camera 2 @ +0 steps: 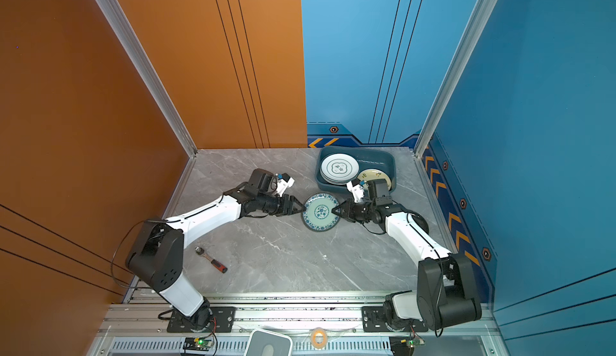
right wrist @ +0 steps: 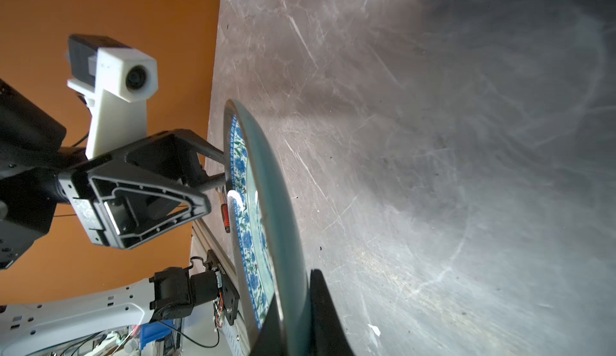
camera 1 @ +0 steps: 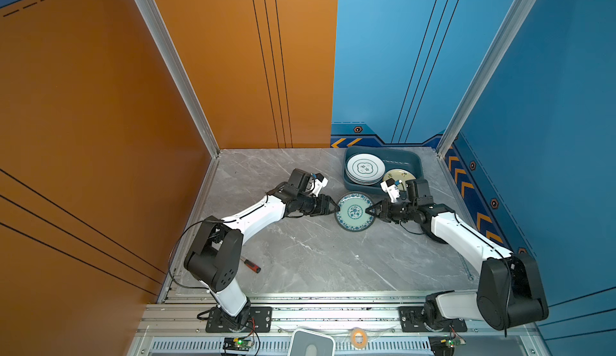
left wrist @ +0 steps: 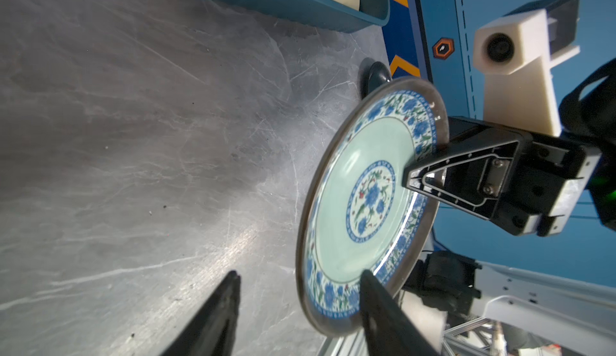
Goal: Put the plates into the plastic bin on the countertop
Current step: 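Carry the floral plate with the right gripper to the bin while the left releases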
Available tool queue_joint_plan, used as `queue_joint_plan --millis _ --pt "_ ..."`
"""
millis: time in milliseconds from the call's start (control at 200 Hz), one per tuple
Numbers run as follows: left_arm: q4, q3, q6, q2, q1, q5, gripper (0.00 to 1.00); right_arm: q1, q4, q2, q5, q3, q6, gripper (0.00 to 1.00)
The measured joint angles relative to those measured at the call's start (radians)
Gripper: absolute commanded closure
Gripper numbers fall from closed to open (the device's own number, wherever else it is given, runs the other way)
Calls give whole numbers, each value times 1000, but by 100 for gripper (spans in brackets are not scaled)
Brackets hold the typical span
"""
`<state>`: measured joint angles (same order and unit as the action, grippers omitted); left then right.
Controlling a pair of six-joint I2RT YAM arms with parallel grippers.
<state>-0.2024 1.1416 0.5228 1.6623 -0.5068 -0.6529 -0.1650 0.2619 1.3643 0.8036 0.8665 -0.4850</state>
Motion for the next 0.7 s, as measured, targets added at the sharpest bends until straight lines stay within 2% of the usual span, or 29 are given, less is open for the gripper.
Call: queue_joint_plan --millis 20,35,85,401,701 --pt "2 -3 5 -5 1 2 16 7 11 1 -8 14 2 100" --pt "0 -5 -2 -8 2 3 8 11 20 1 -14 24 6 100" --pt "1 -16 -1 -25 7 6 0 26 56 3 -37 60 19 100" --pt "-11 -85 -8 -126 58 59 2 166 266 20 -244 304 74 100" --pt "-29 -159 -15 -213 90 111 2 248 401 160 -509 537 122 100"
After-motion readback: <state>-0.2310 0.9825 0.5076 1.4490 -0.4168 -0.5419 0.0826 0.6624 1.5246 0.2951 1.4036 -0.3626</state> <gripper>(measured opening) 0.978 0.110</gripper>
